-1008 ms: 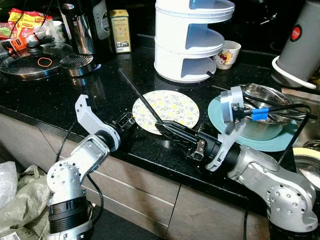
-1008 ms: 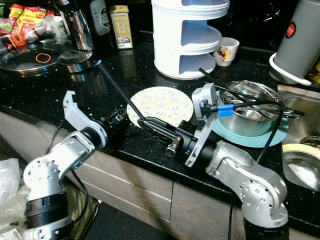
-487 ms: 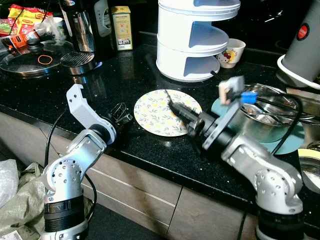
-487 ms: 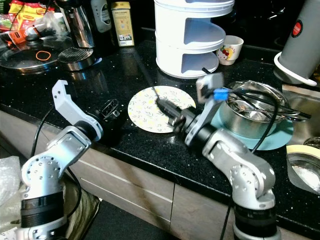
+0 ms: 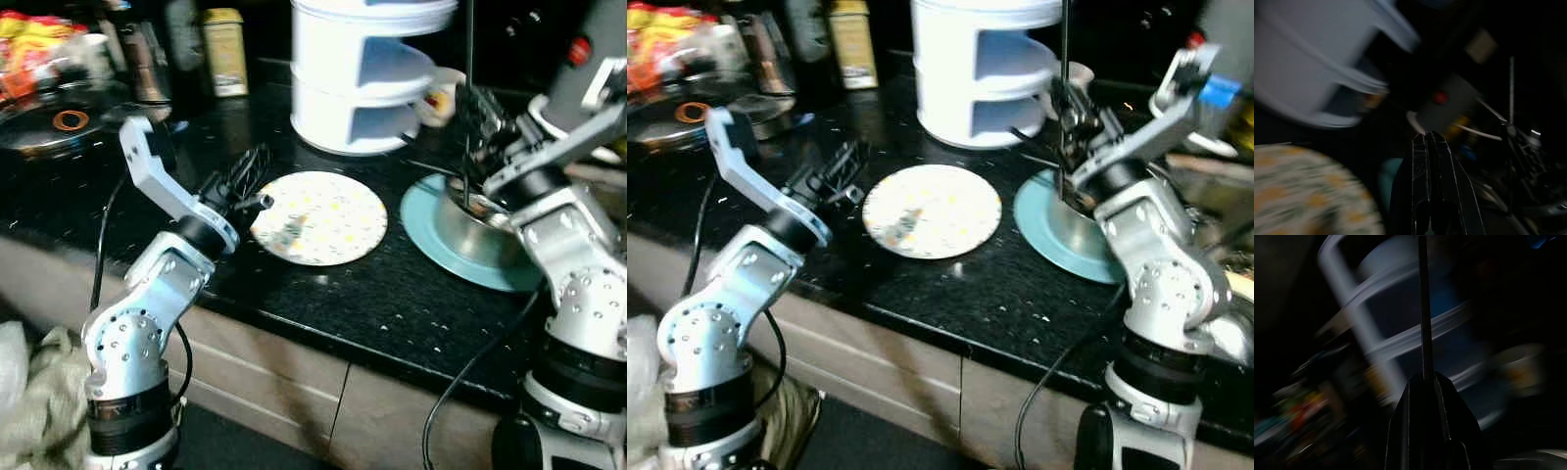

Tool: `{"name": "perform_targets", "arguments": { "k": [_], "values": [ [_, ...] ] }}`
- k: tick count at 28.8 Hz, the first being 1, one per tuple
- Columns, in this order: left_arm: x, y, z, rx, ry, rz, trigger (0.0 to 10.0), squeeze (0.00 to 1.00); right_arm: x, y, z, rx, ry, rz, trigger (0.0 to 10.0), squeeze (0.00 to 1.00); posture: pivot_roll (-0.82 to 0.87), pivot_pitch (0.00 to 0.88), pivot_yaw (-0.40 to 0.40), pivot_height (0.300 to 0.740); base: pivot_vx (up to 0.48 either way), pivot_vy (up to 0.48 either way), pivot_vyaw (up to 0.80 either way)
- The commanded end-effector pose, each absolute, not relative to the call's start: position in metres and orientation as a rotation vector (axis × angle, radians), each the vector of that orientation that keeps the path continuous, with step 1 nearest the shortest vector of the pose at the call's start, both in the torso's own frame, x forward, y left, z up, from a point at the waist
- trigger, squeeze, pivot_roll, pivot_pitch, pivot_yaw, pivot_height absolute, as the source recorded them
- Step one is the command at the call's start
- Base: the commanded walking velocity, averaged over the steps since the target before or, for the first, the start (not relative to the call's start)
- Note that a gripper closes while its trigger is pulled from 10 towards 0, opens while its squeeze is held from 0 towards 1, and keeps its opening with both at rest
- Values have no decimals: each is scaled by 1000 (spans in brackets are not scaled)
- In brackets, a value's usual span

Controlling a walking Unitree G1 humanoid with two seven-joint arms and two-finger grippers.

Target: Kitchen organization

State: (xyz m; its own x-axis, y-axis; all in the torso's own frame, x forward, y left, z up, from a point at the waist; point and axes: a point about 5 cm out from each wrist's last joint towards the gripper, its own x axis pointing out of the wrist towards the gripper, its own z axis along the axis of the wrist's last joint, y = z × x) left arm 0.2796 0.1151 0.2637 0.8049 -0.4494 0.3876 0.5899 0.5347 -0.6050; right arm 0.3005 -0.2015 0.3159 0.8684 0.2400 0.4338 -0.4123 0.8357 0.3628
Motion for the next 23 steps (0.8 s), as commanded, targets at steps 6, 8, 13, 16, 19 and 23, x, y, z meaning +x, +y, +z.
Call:
{"name": "perform_targets", "arguments": {
  "k": [6, 8, 13, 16, 19, 23],
  "values": [
    [279, 116, 267, -796, -228, -637, 10000, 0, 302, -221, 323, 387, -374, 256, 10000, 0, -10, 19, 6, 740, 0, 0, -800],
    [279, 116, 267, -796, -227, -636, 10000, 0, 304, -225, 319, 312, -335, 219, 10000, 0, -14, 23, 7, 740, 0, 0, -800],
    [280, 116, 266, -796, -224, -633, 10000, 0, 308, -227, 306, 123, -215, 157, 10000, 0, -15, 24, 10, 740, 0, 0, -800],
    [280, 117, 266, -797, -223, -630, 10000, 0, 312, -230, 294, 14, -121, 105, 10000, 0, -15, 24, 10, 740, 0, 0, -800],
    [281, 117, 265, -797, -222, -626, 10000, 0, 315, -232, 282, -48, -62, 63, 10000, 0, -17, 25, 11, 740, 0, 0, -267],
    [282, 120, 262, -797, -217, -603, 10000, 0, 323, -234, 258, -170, 53, -3, 10000, 0, -11, 23, 5, 740, 0, 0, -164]
  ]
}}
